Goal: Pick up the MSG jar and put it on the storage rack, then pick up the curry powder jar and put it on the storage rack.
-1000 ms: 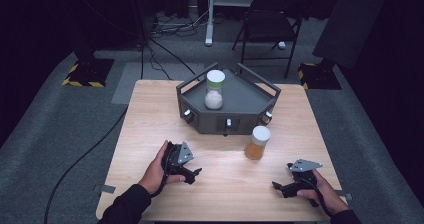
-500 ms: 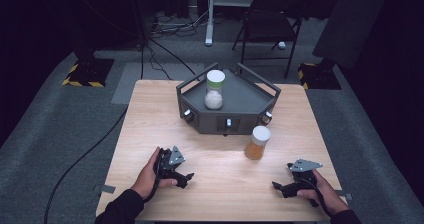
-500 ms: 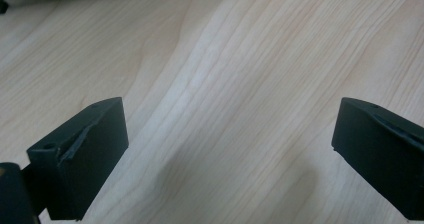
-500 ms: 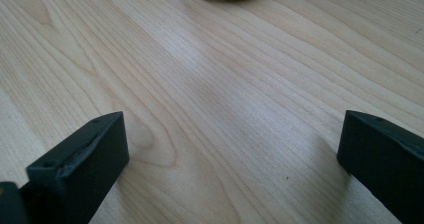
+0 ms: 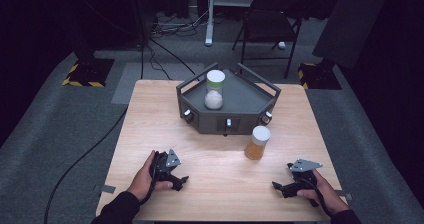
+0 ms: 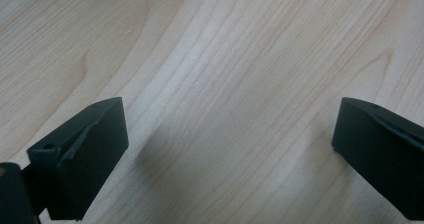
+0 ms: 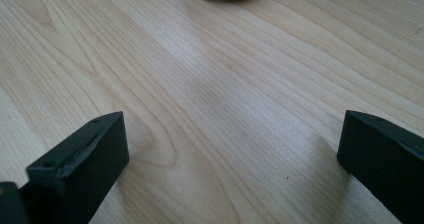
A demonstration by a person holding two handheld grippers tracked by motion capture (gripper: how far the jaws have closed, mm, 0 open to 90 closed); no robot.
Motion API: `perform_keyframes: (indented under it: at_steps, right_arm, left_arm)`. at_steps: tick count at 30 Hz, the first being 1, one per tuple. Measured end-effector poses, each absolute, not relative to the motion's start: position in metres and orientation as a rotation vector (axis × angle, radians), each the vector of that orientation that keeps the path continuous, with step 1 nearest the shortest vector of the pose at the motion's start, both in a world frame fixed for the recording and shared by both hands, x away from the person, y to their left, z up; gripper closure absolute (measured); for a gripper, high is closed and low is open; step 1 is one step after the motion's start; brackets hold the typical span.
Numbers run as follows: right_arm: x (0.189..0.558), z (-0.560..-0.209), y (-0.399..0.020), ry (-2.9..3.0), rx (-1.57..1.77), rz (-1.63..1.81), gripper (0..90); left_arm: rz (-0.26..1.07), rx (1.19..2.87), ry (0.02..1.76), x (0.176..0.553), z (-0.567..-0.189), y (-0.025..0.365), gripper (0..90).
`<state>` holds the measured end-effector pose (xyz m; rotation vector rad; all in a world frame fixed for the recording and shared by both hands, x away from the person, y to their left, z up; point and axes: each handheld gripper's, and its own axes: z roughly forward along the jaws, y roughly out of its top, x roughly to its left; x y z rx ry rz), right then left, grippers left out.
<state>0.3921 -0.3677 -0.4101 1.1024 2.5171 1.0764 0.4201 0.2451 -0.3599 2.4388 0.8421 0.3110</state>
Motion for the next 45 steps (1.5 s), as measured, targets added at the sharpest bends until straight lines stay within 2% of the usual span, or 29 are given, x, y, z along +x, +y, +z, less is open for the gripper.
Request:
perform_keyframes:
  at_steps: [11,45]
  right_arm:
    - [0.392,-0.410,-0.368,2.517,1.103,1.076,0.0]
    - [0.391,-0.410,-0.368,2.517,1.103,1.074,0.0]
  left_arm:
    - [0.222,2.380,0.876,0.425,-0.368,0.262,0.5]
    - [0.218,2.366,0.843,0.426,-0.371,0.271,0.3]
